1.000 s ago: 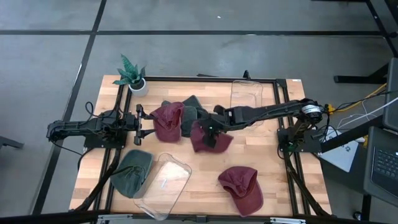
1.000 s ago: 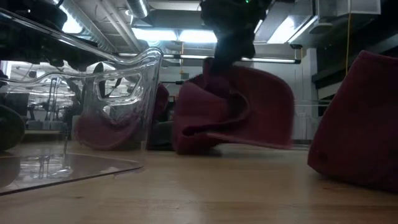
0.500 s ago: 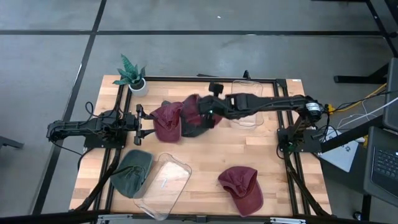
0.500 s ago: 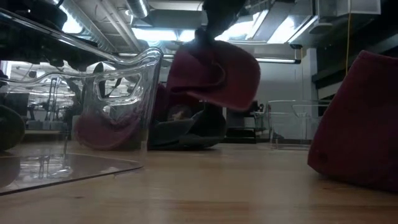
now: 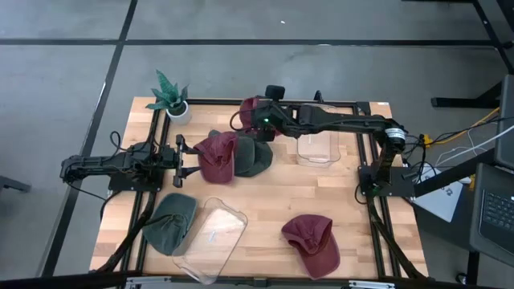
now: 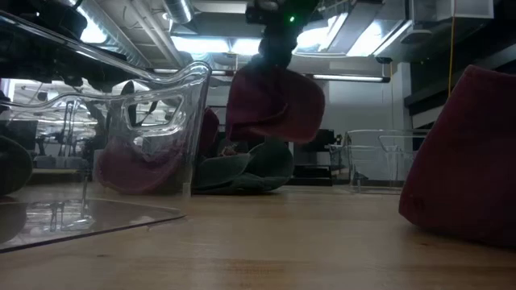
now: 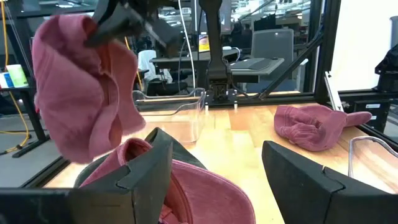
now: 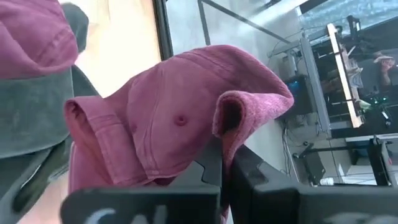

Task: Pick & Place hat
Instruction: Put the middle red cap into the top transparent bin

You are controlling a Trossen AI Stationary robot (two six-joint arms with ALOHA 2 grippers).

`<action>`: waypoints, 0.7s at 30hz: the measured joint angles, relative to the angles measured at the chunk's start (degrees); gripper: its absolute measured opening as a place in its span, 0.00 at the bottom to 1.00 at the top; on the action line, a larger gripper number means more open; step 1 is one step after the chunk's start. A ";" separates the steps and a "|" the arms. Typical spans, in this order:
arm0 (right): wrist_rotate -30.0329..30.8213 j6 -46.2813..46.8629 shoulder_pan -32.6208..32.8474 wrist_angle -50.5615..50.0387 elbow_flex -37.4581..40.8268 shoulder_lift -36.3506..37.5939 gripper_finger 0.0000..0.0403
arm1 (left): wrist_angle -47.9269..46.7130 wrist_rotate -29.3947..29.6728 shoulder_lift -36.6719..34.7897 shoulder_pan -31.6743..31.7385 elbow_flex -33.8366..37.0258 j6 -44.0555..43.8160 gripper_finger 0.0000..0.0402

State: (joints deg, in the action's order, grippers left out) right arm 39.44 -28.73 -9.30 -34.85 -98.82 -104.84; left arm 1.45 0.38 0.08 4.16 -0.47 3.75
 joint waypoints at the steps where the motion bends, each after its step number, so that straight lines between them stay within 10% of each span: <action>1: -0.04 0.02 -0.02 0.35 0.00 -0.75 0.01 | 0.00 0.00 0.00 0.00 -0.01 0.00 0.61; 15: -1.36 15.08 7.06 -4.76 0.02 -4.28 0.01 | 0.00 0.00 0.00 0.02 0.00 0.00 0.61; 21: -11.38 31.73 10.21 -11.24 0.02 -4.48 0.02 | 0.00 0.00 0.01 0.00 0.00 0.00 0.61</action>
State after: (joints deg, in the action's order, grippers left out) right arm 28.06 3.00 0.91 -46.10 -98.80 -109.31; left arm 1.45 0.38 0.08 4.16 -0.47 3.75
